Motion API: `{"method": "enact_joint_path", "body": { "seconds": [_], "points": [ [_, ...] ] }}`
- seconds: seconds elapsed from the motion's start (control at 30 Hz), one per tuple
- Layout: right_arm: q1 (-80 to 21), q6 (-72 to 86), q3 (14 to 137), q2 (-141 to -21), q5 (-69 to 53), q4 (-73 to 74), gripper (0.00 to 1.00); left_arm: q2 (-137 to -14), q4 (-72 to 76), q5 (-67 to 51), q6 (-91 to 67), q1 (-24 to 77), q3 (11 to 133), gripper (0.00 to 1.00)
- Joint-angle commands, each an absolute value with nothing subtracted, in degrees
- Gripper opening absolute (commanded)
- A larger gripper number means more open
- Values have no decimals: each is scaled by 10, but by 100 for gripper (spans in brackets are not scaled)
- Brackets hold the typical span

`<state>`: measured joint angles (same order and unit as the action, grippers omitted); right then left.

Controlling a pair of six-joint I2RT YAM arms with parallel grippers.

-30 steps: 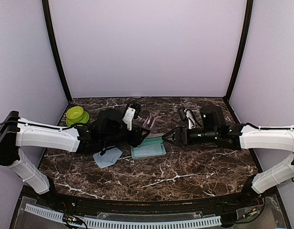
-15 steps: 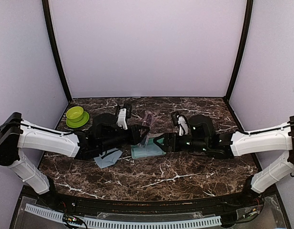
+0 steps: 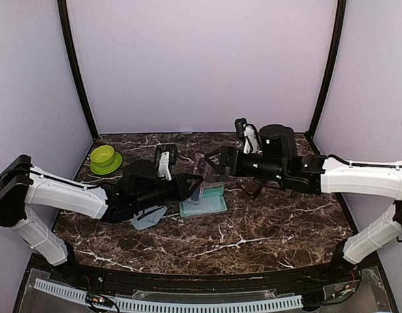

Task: Organize the sunglasses
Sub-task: Pass from the left arm to the right

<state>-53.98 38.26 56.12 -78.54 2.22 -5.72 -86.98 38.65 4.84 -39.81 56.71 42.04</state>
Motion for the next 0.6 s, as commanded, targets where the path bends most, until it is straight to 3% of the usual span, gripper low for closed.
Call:
{"method": "enact_joint_path", "body": {
  "seconds": [0.0,0.57],
  "points": [
    [-536,393,617,-829,8,-18,91,-856,427,37,-402,563,409,25],
    [-530,430,693,-901,-31,25,85,-859,430,38,-374,563,401,25]
  ]
}}
